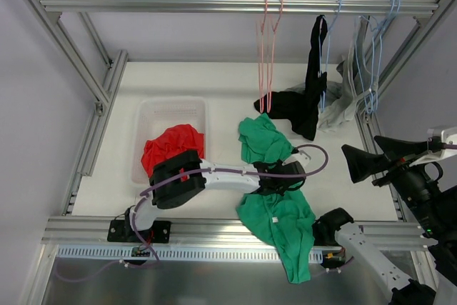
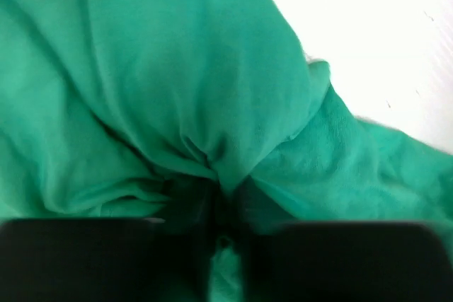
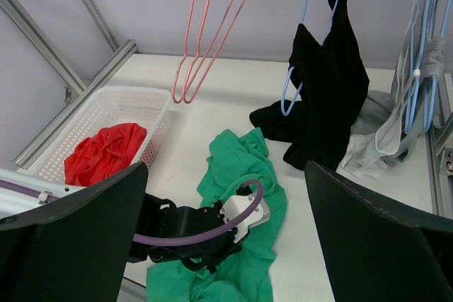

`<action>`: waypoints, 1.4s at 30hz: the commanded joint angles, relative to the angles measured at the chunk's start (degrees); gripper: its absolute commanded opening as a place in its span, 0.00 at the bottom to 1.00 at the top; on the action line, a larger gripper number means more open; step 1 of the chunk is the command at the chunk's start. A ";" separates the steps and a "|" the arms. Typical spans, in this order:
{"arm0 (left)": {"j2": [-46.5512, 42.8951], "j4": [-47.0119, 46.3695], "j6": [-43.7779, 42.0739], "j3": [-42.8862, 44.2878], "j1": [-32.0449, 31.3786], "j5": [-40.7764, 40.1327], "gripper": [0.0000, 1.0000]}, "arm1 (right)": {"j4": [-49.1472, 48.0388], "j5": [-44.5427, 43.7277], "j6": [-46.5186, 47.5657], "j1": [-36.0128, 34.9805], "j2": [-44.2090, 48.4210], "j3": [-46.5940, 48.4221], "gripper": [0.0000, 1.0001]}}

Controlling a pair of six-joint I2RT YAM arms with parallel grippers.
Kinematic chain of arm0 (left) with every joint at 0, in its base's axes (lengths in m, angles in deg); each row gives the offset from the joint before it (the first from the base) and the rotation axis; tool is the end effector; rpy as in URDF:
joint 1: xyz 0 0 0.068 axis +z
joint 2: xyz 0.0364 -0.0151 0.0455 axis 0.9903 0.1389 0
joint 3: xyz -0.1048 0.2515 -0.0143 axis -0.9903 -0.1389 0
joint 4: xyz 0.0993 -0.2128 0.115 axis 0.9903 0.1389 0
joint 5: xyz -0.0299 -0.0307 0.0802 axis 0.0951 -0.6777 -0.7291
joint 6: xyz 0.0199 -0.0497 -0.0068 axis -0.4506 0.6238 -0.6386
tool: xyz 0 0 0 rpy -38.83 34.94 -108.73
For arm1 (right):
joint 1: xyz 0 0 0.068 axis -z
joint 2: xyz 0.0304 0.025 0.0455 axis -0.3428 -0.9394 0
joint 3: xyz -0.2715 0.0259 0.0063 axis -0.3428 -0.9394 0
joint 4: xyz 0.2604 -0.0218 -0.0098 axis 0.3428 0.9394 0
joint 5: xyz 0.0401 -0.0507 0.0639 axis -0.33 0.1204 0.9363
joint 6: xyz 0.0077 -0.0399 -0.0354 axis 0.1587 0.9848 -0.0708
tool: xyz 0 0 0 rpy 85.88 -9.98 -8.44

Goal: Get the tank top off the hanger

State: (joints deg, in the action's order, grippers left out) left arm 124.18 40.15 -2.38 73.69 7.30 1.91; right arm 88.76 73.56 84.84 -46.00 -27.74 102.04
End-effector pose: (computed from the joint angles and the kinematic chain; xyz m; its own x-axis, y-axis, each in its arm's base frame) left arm 0.1327 -0.4413 0.1602 -0.4854 0.4990 -0.7179 0.7275 0.6860 -0.0151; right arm -0.0205 -0.0132 0.4936 0.1269 -0.0351 -0.9913 -0.3511 0.9331 -0.0780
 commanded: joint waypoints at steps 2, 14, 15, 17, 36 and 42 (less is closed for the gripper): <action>-5.10 7.25 7.92 -7.53 -1.13 -6.85 0.00 | 0.00 1.22 1.57 0.20 1.94 -0.49 1.00; -46.96 21.19 5.75 -8.02 -0.43 -21.53 0.00 | -3.95 0.42 0.35 0.20 3.26 -5.85 1.00; -47.68 23.05 5.92 -6.18 0.18 -22.06 0.00 | -4.04 0.42 0.35 0.20 3.44 -5.85 0.99; -49.18 26.39 6.01 -1.86 2.37 -23.64 0.00 | -4.57 0.51 0.17 0.20 3.70 -5.77 1.00; -46.20 33.71 -10.33 31.27 27.86 -17.32 0.00 | -6.06 1.39 0.61 0.29 2.82 -4.10 1.00; -44.96 34.50 -11.22 30.85 38.58 -11.64 0.00 | -6.85 2.36 0.61 0.29 2.30 -5.06 1.00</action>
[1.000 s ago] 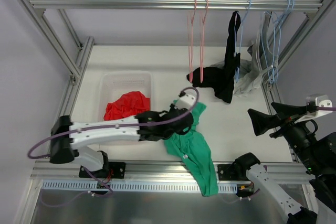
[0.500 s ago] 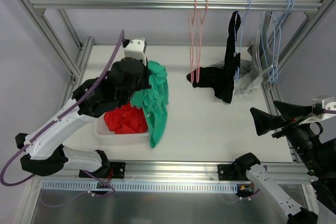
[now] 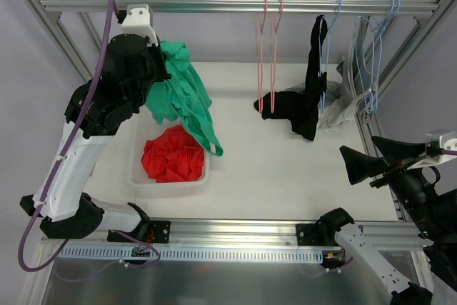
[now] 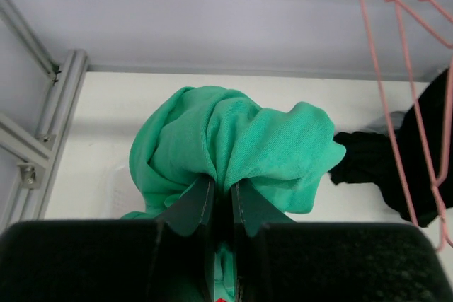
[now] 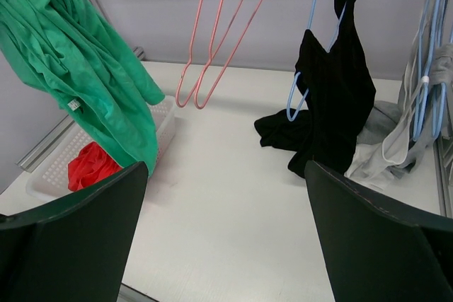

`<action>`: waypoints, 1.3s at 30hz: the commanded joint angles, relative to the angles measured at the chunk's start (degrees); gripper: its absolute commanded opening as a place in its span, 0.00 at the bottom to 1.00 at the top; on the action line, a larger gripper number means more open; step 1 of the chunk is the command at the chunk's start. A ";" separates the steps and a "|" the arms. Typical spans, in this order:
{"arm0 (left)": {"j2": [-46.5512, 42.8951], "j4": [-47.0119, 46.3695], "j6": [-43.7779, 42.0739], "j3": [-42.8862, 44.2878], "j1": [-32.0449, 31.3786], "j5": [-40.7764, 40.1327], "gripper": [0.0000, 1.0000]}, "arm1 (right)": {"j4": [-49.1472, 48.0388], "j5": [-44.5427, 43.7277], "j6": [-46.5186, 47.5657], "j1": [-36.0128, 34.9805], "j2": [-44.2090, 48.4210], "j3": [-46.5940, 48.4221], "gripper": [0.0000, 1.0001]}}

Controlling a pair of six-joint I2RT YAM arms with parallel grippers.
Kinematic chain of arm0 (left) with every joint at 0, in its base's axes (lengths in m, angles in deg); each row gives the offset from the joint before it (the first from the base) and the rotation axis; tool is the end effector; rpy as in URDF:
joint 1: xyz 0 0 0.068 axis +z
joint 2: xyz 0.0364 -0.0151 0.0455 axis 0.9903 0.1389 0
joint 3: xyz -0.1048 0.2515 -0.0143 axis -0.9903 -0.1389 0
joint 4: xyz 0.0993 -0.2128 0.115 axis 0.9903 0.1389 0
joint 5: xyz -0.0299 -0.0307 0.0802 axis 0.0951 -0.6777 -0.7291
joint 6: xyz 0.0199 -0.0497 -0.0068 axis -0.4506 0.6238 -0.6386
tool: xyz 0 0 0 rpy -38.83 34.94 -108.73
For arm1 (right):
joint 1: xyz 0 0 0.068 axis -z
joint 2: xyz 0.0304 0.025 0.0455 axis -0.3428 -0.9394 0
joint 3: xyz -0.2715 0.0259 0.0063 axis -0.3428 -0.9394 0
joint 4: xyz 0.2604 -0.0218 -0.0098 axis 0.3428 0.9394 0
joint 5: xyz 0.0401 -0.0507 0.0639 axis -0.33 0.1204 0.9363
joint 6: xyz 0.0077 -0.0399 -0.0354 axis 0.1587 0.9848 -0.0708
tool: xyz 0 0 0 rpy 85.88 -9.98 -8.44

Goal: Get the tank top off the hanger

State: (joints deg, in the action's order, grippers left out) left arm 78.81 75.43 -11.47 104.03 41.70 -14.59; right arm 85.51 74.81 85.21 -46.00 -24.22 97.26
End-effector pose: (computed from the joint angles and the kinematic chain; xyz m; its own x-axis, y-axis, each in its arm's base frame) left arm 0.1744 -0.1208 0.5564 -0.1086 -0.1256 -0.9861 0.0636 0.9891 -0.1330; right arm -0.0232 -0.0137 0.4812 0.1619 -0.0253 -0.9865 -0.3677 0.9261 -0.0841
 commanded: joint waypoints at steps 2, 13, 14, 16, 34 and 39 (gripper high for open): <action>0.15 -0.43 -0.12 -0.63 9.61 9.36 0.00 | -4.03 1.46 0.06 0.20 -1.40 -0.89 0.99; -0.12 0.10 3.15 -6.61 27.48 24.93 0.00 | -4.91 2.96 -0.20 0.20 -2.28 -2.12 0.99; 0.06 0.45 3.06 -6.79 27.74 24.41 0.00 | -4.83 2.87 -0.29 0.29 -2.28 -2.30 1.00; 0.58 1.15 3.41 -6.70 30.63 25.71 0.00 | -4.92 2.87 -0.29 0.20 -2.10 -2.65 0.99; 5.33 3.70 2.09 -6.61 34.96 38.39 0.00 | -4.92 5.24 -0.55 0.29 -2.54 -3.70 1.00; 6.39 4.76 8.91 -18.89 25.75 33.82 0.00 | -6.14 5.42 -1.43 0.29 -1.49 -7.03 0.99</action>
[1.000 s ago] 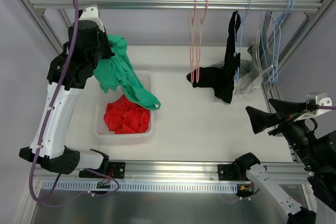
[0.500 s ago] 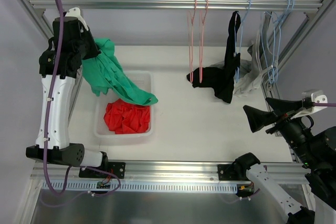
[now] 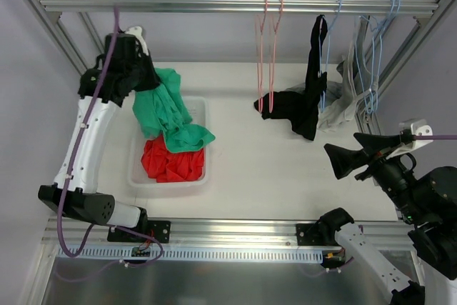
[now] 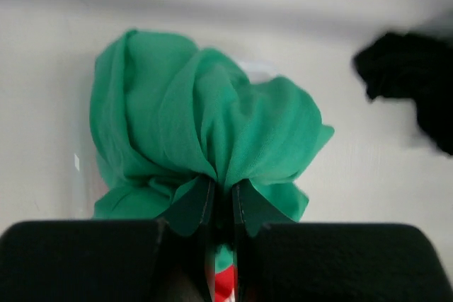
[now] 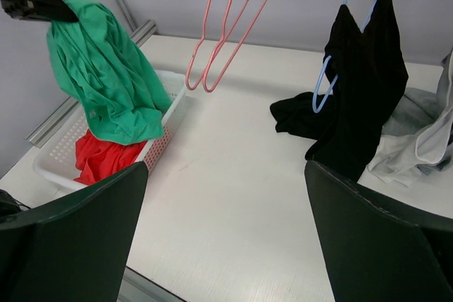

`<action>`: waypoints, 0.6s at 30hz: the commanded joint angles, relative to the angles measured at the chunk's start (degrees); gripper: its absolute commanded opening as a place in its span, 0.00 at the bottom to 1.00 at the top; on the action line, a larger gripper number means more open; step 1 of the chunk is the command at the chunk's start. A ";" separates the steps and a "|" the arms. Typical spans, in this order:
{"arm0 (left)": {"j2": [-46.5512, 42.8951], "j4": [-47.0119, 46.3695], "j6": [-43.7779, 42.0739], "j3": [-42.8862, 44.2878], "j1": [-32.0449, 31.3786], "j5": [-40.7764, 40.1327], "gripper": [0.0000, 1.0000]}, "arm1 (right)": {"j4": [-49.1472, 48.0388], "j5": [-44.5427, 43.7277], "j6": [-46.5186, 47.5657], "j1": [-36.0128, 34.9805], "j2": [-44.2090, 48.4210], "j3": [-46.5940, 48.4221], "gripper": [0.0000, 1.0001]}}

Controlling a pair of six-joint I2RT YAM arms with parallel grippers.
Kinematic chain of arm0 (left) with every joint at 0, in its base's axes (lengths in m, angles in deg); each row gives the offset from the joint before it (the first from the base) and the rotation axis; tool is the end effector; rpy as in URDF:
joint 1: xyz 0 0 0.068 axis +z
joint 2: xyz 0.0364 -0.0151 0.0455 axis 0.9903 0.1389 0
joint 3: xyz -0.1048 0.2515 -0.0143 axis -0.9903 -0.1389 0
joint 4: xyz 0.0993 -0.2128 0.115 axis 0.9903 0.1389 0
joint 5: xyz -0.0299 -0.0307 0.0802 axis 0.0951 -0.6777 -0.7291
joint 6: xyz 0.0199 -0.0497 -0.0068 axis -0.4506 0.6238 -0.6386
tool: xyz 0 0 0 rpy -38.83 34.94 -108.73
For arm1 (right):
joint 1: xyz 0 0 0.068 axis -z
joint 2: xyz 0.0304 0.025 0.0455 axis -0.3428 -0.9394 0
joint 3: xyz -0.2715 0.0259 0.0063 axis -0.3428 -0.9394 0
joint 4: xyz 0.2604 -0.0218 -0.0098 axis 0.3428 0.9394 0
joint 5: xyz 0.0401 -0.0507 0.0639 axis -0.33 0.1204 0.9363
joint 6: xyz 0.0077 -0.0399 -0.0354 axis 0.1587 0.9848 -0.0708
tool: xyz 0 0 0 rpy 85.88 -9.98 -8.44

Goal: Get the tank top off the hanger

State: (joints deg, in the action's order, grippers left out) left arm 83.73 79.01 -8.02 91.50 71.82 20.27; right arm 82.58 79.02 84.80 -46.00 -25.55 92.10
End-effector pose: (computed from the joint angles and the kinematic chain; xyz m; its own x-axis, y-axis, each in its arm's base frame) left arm 0.2763 -0.0492 0.4667 -0.4900 -0.1789 -0.8532 0.0374 0.9735 -0.2256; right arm 0.0026 0.0018 0.4691 0.1097 -0.0430 -0.9930 -0.4397 0.8939 -0.0873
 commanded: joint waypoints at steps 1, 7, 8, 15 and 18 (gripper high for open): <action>1.12 0.48 7.76 -9.61 -5.87 -3.75 0.00 | -3.39 1.29 -1.19 0.20 0.02 -2.49 0.99; -1.25 -6.64 22.36 -35.18 -12.92 -10.89 0.00 | -4.10 3.48 -2.07 0.20 -0.15 -4.78 0.99; -1.43 -7.43 23.50 -36.87 -12.92 -12.81 0.00 | -4.27 3.83 -2.16 0.29 -0.24 -4.87 0.99; 0.93 -8.14 23.61 -40.59 -11.43 -27.93 0.00 | -5.50 4.98 -2.95 0.20 0.20 -7.07 1.00; 6.46 -8.23 21.23 -38.92 -10.19 -28.99 0.00 | -6.12 5.42 -3.39 0.20 0.11 -7.86 1.00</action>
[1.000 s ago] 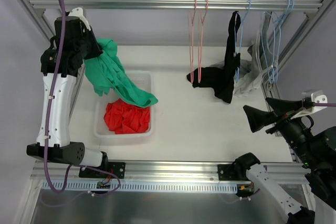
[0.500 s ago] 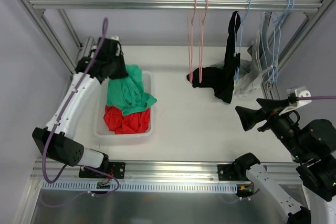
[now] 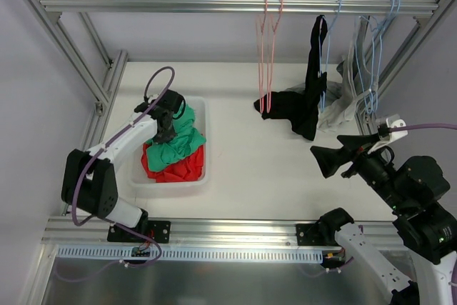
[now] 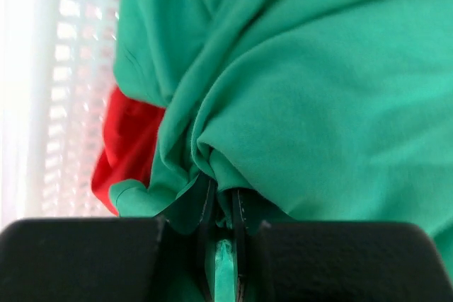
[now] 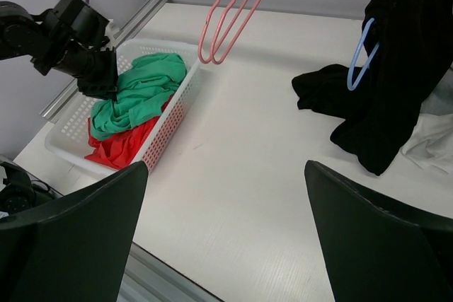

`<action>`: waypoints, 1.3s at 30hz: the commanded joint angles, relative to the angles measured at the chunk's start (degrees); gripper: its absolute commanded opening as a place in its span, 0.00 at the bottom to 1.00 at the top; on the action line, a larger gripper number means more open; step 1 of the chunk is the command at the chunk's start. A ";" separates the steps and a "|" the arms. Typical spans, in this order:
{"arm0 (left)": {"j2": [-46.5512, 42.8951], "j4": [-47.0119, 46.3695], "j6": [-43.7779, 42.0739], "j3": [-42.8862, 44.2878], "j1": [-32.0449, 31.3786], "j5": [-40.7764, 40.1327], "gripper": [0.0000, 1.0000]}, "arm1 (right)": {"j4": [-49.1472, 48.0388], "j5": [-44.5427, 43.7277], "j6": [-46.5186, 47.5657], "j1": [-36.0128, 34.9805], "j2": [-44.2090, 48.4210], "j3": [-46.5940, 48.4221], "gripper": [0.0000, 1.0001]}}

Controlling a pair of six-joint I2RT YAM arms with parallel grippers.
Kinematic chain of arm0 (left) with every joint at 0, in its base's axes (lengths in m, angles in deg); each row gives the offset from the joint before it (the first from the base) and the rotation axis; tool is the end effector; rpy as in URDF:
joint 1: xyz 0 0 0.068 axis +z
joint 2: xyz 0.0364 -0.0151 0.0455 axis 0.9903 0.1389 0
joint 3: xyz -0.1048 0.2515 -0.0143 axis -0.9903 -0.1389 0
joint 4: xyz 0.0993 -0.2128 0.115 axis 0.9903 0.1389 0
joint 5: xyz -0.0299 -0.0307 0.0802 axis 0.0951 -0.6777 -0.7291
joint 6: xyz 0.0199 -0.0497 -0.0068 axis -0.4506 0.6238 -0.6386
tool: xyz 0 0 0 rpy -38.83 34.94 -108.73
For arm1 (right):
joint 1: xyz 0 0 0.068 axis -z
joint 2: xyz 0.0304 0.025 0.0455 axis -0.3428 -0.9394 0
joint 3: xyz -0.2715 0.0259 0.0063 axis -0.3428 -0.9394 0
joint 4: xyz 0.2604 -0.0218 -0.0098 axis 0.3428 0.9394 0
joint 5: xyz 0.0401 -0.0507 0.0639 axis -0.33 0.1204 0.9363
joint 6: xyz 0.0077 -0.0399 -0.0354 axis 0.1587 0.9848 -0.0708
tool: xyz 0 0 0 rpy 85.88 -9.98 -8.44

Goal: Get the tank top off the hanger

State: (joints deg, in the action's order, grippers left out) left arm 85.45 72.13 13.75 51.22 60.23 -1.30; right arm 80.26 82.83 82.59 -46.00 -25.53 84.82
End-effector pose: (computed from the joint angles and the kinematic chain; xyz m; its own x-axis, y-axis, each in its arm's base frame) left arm 0.2682 -0.0926 0.2485 -0.7723 -0.2908 -0.5648 -0.3521 0.9360 -0.0004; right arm 0.0268 0.0162 0.4439 0.0181 -0.0446 -0.9988 -0.5057 0.8614 -0.0476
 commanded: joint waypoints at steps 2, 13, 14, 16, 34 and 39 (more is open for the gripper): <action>9.73 -1.35 -3.25 3.12 1.39 -5.94 0.00 | -4.06 1.97 -1.36 0.29 0.00 -0.85 1.00; 17.50 -1.61 -9.15 5.76 -1.51 -6.72 0.00 | -3.98 2.58 -0.39 0.29 -0.88 -0.50 1.00; 18.02 -1.78 -9.50 6.29 -1.25 -7.24 0.00 | -3.98 2.41 -0.22 0.20 -1.14 -0.58 1.00; 18.90 -2.48 -10.55 7.69 0.24 -5.85 0.00 | -4.06 2.32 0.13 0.29 -1.49 -0.85 1.00; 7.49 -4.53 -10.05 6.91 0.60 -3.03 0.67 | 0.50 -1.89 3.03 0.29 -7.81 4.59 0.99; -2.79 -2.14 -8.10 7.52 0.60 -0.05 0.87 | 4.89 -9.44 6.28 0.29 -18.00 14.16 0.99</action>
State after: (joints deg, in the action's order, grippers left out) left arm 89.45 67.41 2.39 58.21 61.06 -3.01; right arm 83.71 79.59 85.72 -46.00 -38.49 93.98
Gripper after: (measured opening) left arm 0.847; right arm 0.993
